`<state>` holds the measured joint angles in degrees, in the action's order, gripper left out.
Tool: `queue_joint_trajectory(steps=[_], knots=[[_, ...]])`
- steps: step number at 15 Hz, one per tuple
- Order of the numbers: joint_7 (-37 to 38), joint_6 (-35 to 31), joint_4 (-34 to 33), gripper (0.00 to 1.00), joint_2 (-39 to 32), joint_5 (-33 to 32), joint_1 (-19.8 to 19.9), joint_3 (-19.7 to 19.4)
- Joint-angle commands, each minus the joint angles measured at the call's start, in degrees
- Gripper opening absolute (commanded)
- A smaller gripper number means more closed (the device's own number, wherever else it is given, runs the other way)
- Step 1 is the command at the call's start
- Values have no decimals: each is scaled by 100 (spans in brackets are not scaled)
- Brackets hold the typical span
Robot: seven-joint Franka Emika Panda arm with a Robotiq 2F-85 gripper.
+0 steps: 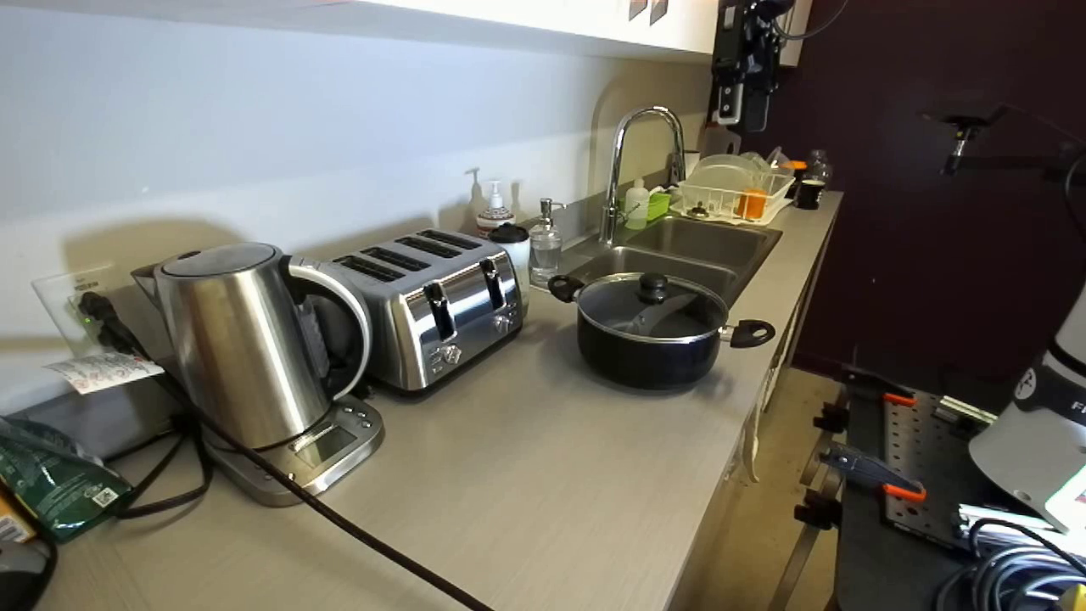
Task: Take the lid off of the pot
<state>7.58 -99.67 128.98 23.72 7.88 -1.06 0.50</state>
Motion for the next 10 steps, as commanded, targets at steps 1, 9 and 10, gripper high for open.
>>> queue_joint_trajectory(steps=[1,9,10], knots=[[-33,-300,221,100,-50,-219,67,103],[-59,-1429,980,100,-382,-1146,114,150],[-71,-1638,1051,100,-462,-1294,146,128]])
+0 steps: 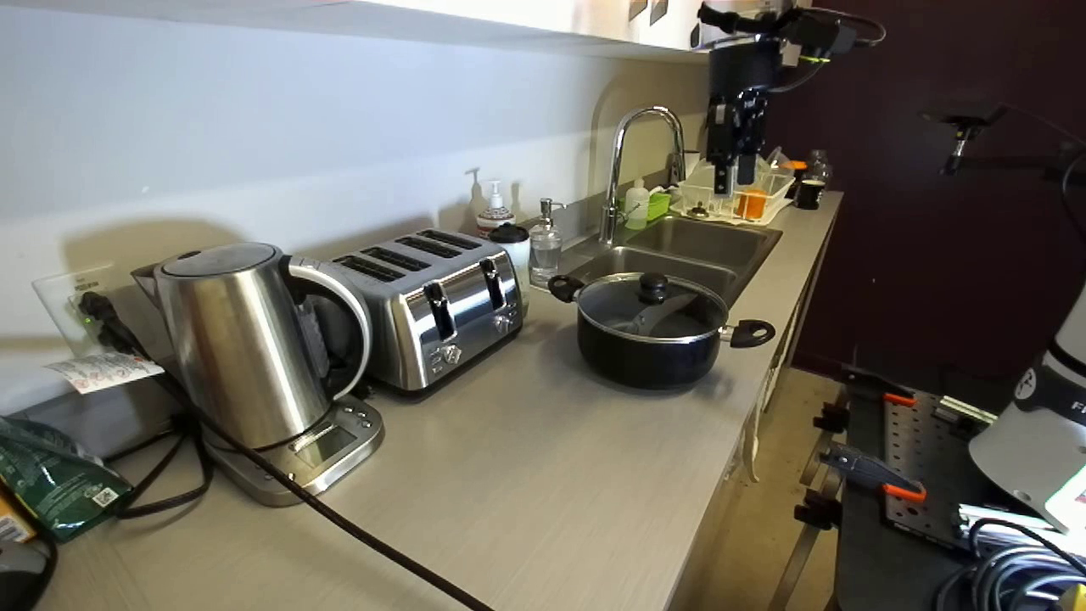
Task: Take the lid off of the pot
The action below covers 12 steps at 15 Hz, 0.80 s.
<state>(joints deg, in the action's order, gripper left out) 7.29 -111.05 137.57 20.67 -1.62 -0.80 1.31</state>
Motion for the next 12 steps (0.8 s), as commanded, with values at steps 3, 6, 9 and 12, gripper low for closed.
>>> queue_joint_trajectory(steps=[3,6,9,12], knots=[[-4,-1204,316,100,-466,-688,201,20],[-22,-1977,408,100,-832,-982,309,-37],[-31,-2743,492,100,-1210,-1259,403,-90],[17,-3318,528,100,-1641,-1500,456,-125]])
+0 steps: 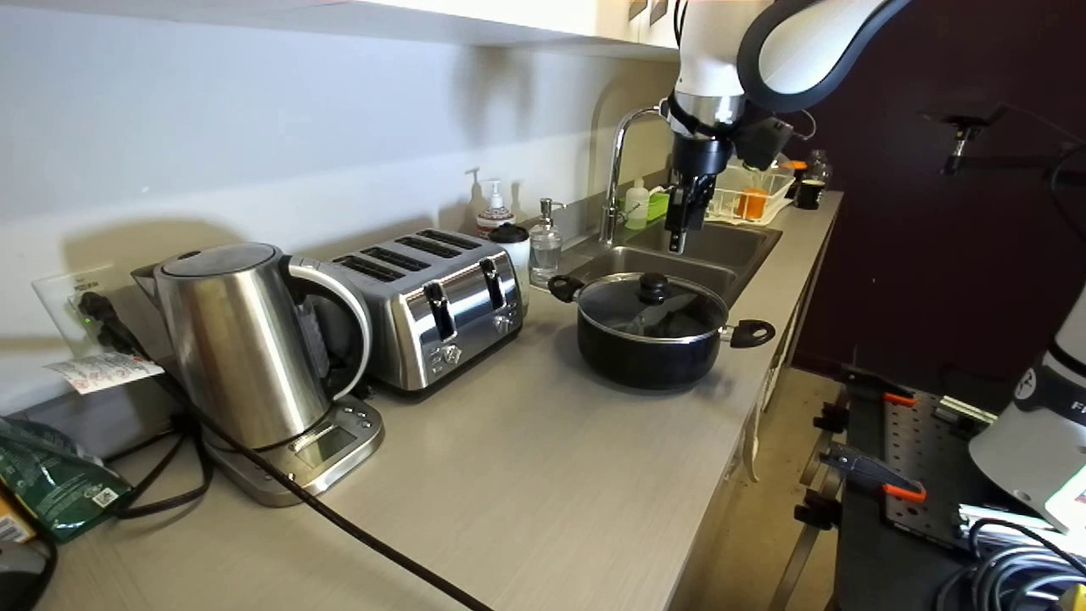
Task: Take the lid off of the pot
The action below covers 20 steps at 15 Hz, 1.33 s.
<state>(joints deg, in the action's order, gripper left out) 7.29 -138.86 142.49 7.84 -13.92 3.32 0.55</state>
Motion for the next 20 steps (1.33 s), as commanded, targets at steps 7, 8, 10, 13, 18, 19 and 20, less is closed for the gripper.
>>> queue_joint_trajectory(steps=[7,8,10,13,18,19,20], knots=[[-70,-1268,-60,100,-1067,-345,-8,-153],[-128,-1347,-113,100,-1170,-292,-17,-164],[-112,-1478,-199,100,-1333,-289,-44,-185],[-116,-1588,-306,100,-1523,-249,-93,-195],[-105,-1643,-446,52,-1693,-233,-232,-182],[-102,-1647,-469,43,-1714,-242,-254,-186],[-94,-1650,-493,37,-1720,-254,-262,-192]])
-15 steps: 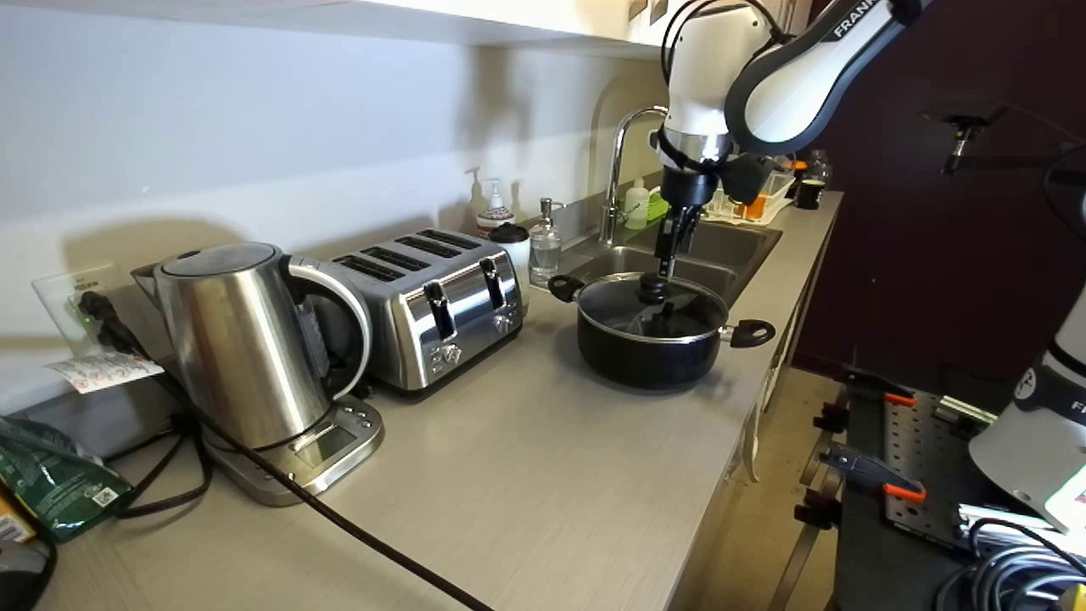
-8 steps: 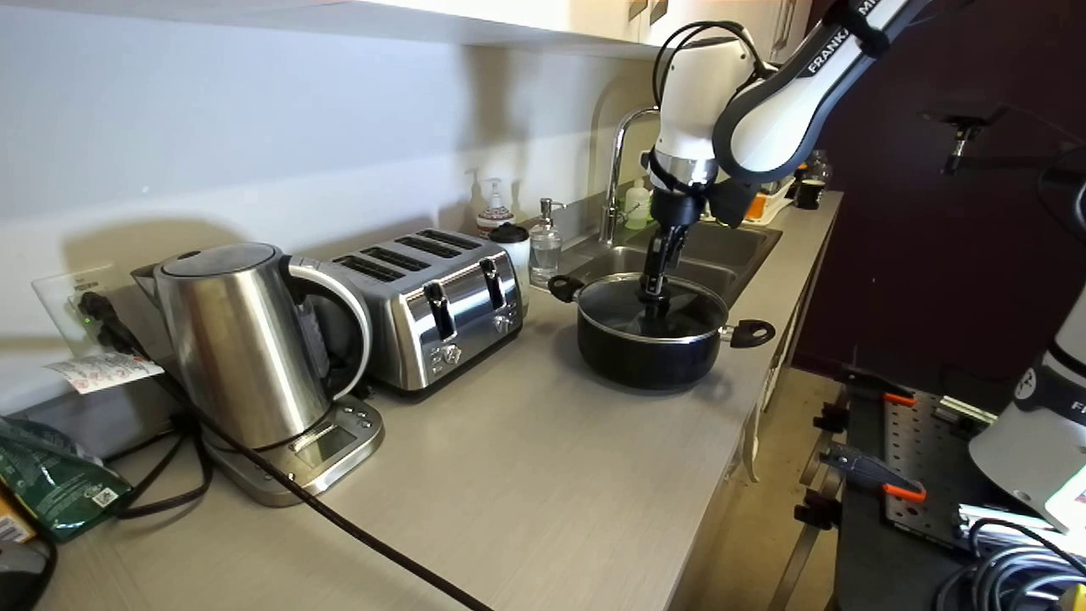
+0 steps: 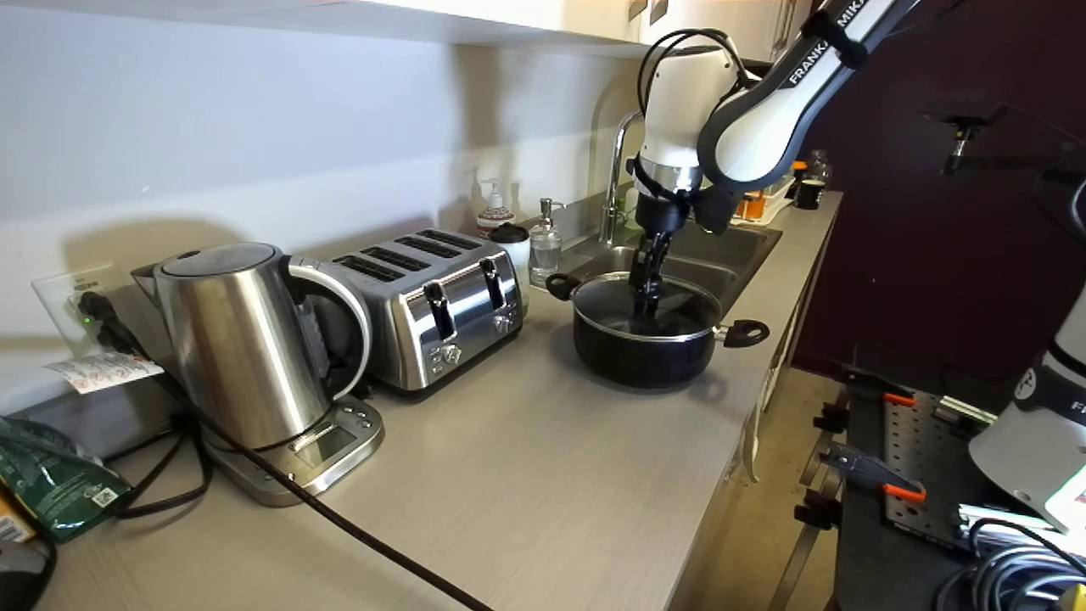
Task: Take the lid off of the pot
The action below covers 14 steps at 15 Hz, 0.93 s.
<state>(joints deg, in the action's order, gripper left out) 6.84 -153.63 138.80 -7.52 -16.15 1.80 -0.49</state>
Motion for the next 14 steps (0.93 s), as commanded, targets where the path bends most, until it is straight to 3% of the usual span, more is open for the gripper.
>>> queue_joint_trajectory(steps=[1,7,14], knots=[[-52,-169,-154,31,-172,-30,-119,-85],[-198,-171,-78,27,-23,112,-129,-37],[-763,-157,507,27,993,750,-148,131]])
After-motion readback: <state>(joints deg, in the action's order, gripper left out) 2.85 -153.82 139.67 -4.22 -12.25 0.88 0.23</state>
